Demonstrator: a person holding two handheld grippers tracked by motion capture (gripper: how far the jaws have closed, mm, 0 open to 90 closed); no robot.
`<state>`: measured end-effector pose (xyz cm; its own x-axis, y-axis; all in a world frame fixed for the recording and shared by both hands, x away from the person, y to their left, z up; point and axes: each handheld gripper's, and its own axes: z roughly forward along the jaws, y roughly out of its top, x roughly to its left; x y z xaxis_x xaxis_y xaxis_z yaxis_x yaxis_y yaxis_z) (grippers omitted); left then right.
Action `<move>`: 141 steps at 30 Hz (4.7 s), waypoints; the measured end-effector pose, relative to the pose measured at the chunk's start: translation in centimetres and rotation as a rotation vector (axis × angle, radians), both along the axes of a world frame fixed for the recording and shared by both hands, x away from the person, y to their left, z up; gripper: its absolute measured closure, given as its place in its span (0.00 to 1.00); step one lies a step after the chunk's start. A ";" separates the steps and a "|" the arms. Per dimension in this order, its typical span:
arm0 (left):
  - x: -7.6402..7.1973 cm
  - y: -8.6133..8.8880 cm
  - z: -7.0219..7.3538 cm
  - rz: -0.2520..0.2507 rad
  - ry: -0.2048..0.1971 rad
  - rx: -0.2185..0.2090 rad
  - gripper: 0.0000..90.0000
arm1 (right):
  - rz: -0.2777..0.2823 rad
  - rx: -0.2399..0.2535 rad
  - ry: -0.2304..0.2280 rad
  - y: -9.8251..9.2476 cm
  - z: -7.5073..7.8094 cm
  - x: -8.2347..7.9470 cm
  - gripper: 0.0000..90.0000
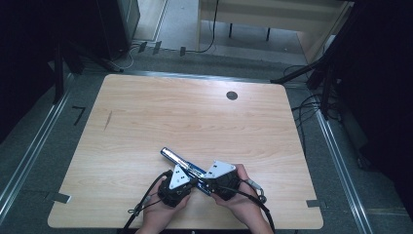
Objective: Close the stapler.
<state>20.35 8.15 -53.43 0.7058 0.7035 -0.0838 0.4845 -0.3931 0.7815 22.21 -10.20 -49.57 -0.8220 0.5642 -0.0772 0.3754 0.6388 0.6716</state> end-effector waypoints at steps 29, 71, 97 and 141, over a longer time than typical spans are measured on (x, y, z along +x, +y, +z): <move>0.0 0.0 0.0 0.000 0.000 0.000 1.00 | -0.009 0.015 0.009 0.0 0.0 0.2 0.88; 0.0 0.0 0.0 -0.002 -0.002 0.002 1.00 | -0.086 0.136 0.003 -0.6 -0.1 0.8 1.00; 0.1 0.1 0.0 -0.001 0.009 -0.010 1.00 | -0.035 0.101 0.034 -0.2 -0.8 0.8 1.00; 3.6 6.2 0.3 0.192 0.089 -0.016 1.00 | -0.078 0.158 0.027 4.0 1.2 3.6 1.00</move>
<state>23.90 14.34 -53.09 0.5481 0.8225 -0.1515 0.6165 -0.2749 0.7378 25.82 -6.23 -48.32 -0.7756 0.6300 0.0391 0.4391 0.4941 0.7503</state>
